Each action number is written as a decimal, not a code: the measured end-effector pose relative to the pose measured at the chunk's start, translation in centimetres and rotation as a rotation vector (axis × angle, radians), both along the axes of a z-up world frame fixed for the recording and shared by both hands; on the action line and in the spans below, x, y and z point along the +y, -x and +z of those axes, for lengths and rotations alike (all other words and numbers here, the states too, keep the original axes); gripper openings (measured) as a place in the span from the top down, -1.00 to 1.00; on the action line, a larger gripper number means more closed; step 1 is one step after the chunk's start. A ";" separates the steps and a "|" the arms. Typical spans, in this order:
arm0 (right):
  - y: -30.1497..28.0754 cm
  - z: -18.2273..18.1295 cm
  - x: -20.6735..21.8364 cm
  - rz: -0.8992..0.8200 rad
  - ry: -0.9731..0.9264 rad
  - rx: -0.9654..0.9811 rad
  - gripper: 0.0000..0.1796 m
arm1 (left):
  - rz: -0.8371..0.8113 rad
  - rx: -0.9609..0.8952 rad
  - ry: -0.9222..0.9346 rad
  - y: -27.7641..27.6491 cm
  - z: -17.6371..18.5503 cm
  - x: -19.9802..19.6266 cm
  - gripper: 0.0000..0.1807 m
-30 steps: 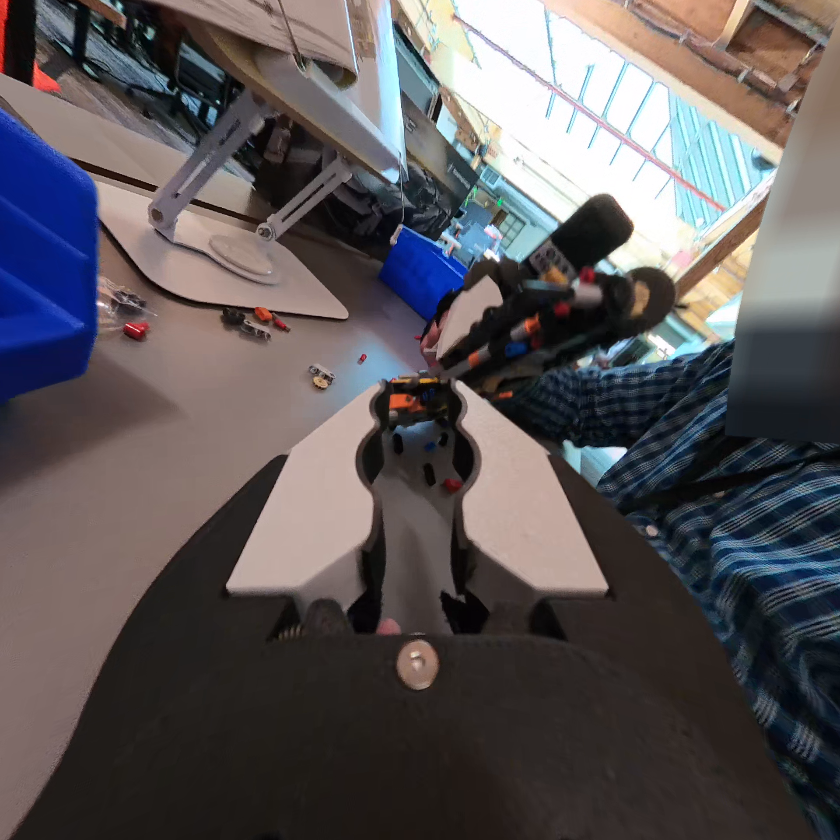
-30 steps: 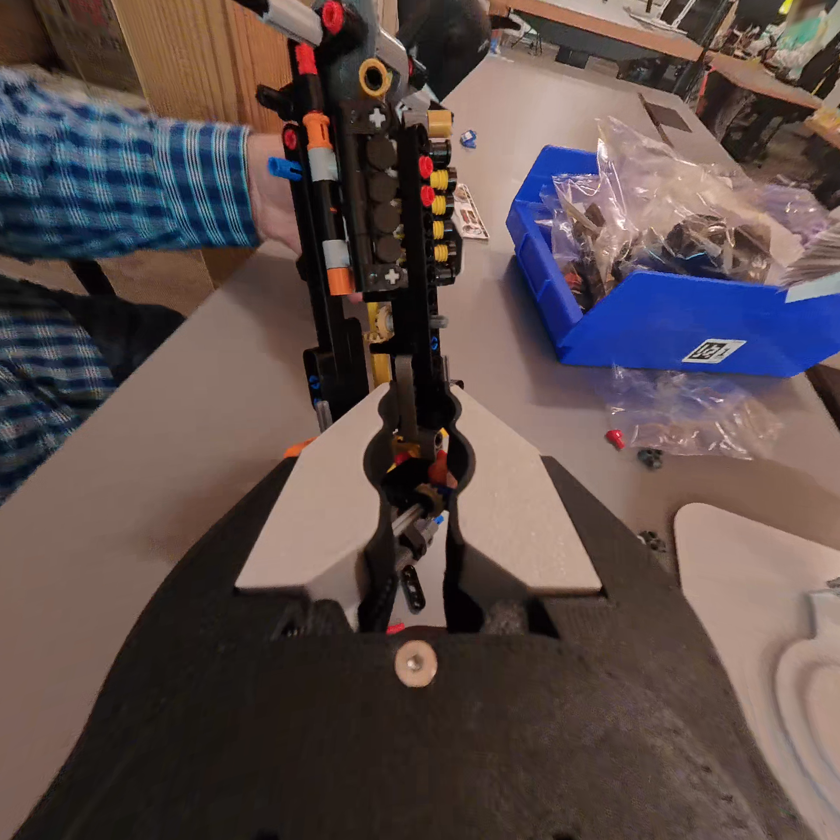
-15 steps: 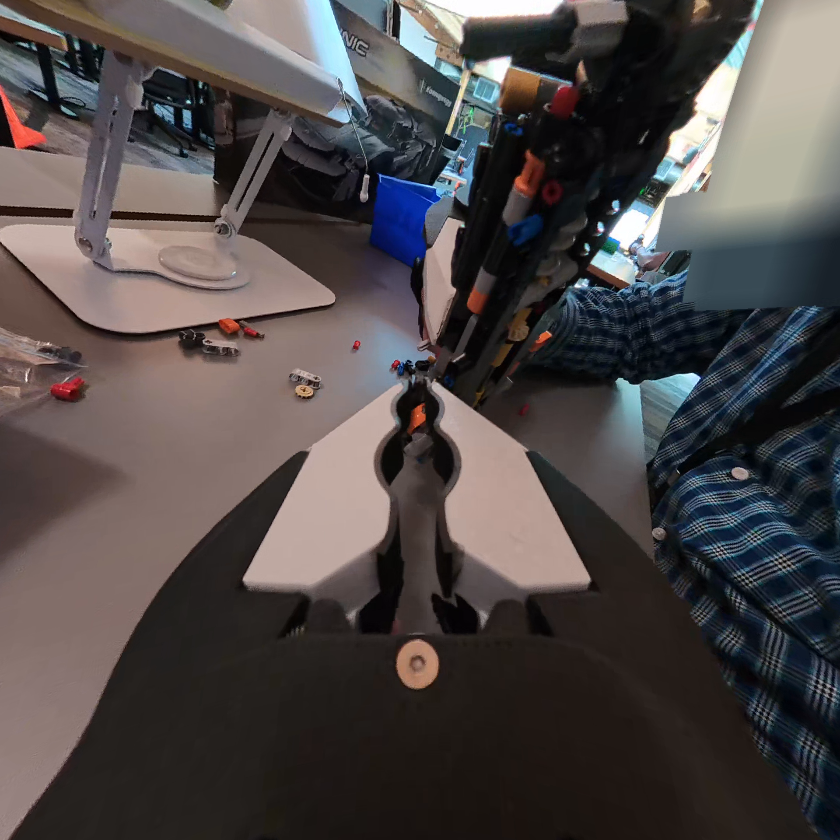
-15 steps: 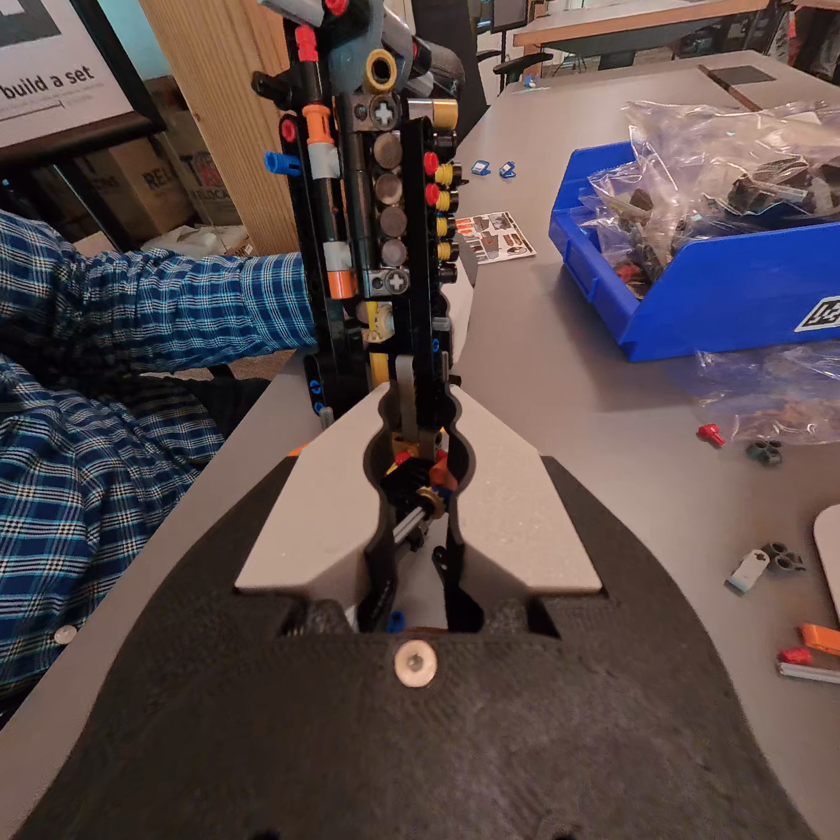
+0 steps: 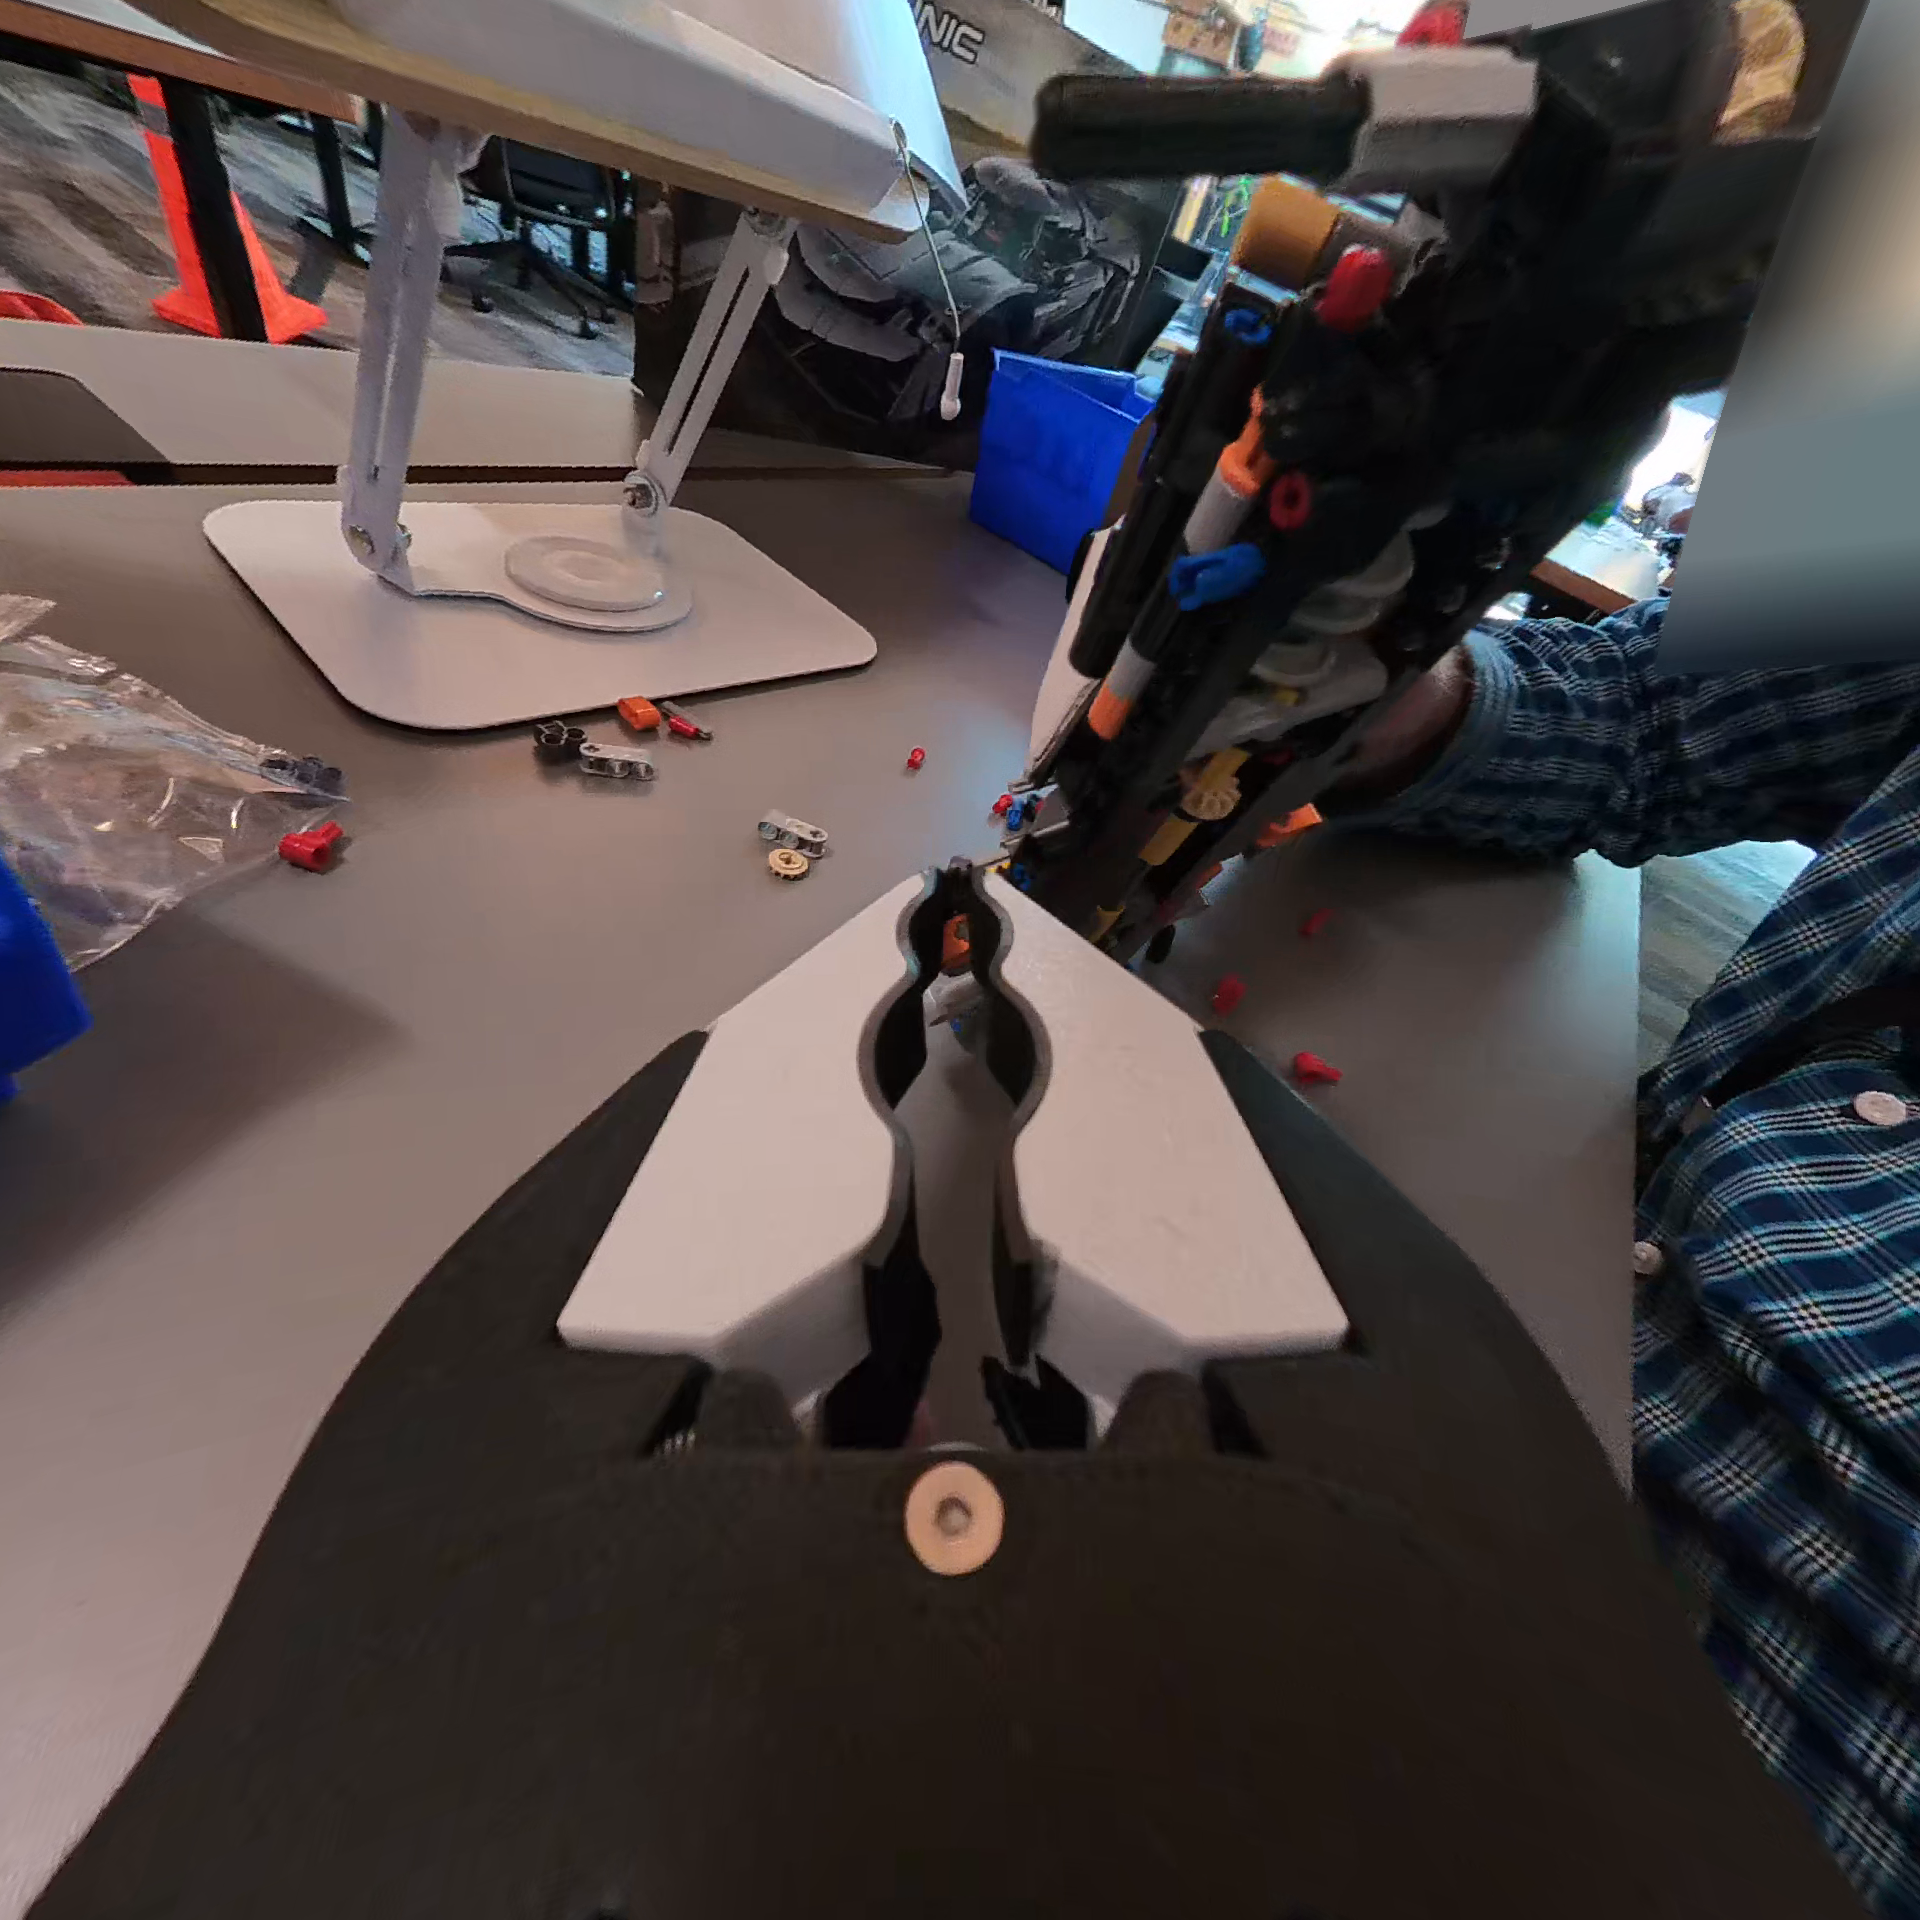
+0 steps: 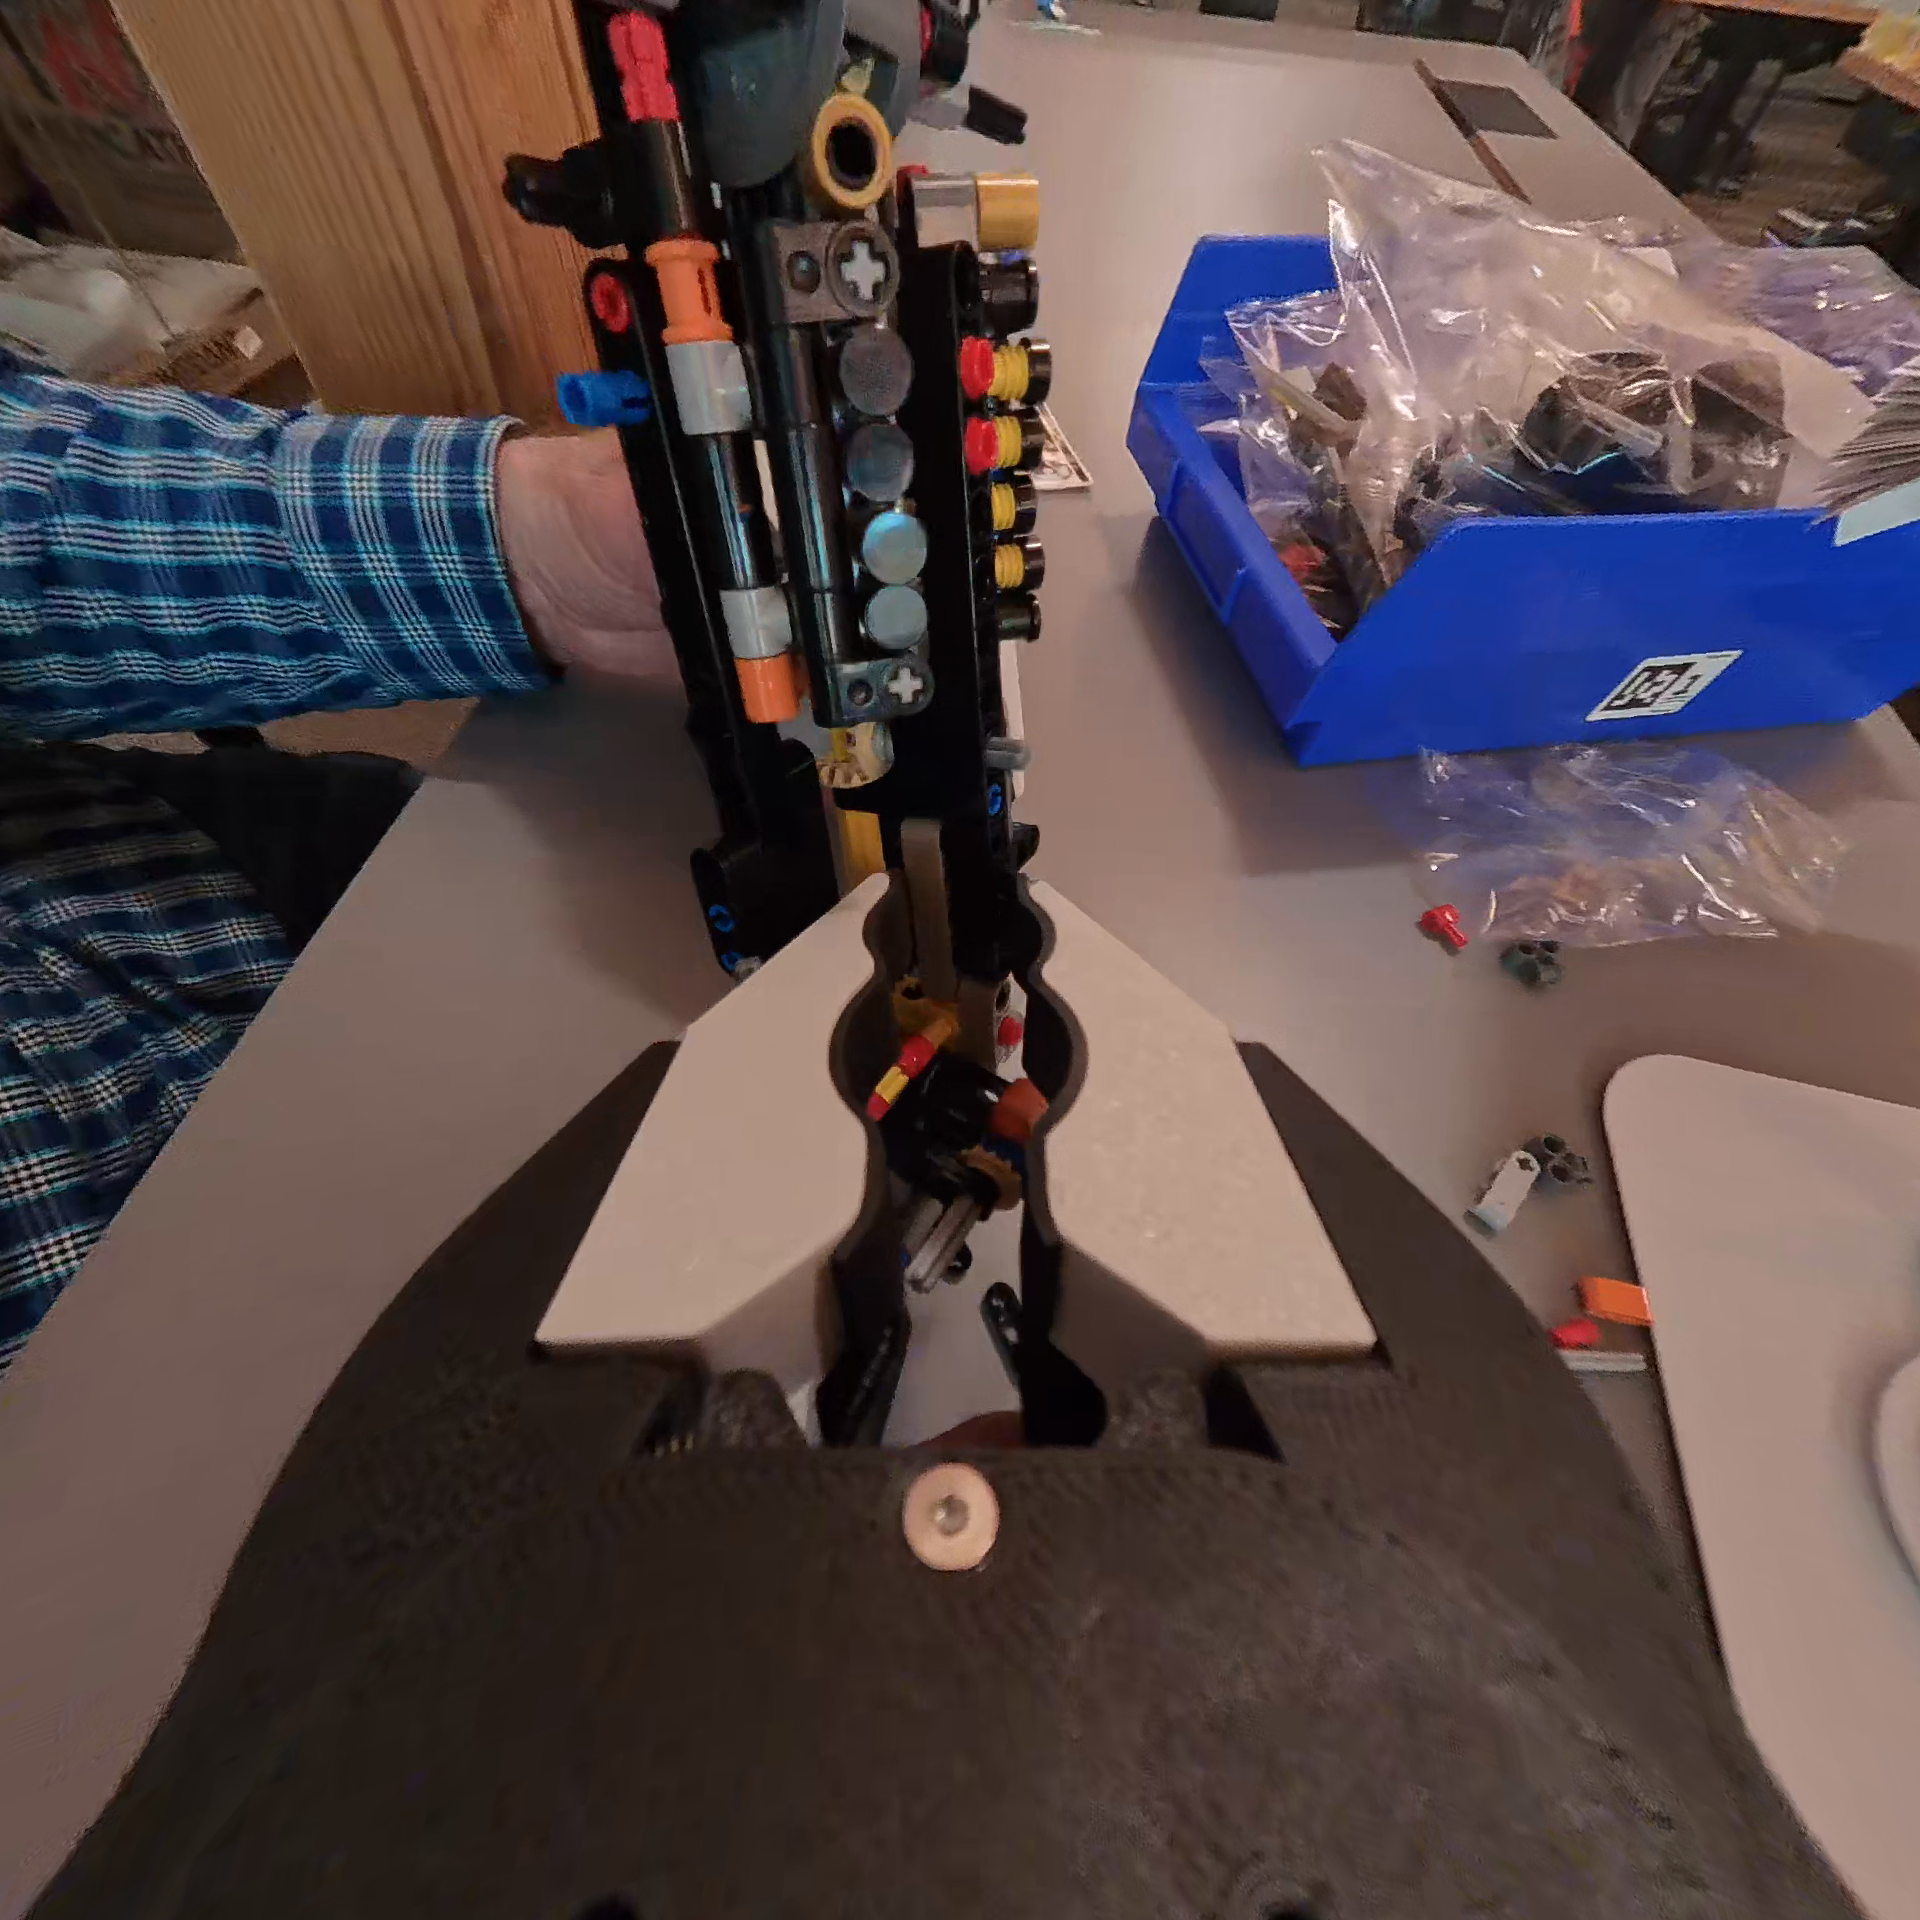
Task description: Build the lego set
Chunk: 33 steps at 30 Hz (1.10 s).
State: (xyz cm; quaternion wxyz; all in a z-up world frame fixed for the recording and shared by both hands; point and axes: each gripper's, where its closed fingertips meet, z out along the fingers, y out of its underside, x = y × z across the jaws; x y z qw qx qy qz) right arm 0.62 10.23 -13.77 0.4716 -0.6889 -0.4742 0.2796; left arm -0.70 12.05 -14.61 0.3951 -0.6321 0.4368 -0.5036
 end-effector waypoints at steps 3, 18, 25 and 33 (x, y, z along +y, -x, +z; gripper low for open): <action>-0.2 0.0 0.2 -0.031 -0.030 -0.036 0.83 | 0.030 0.000 -0.001 0.0 0.0 0.2 1.00; 0.1 -0.2 0.1 0.039 -0.061 -0.108 0.87 | 0.075 0.027 -0.029 -0.1 -0.2 0.3 1.00; -0.1 0.0 0.3 0.062 -0.026 -0.089 0.87 | 0.081 0.036 -0.036 -0.2 -0.3 0.4 1.00; -0.2 -0.6 0.2 0.102 -0.083 -0.190 0.85 | 0.084 0.026 -0.014 1.5 0.2 0.8 0.80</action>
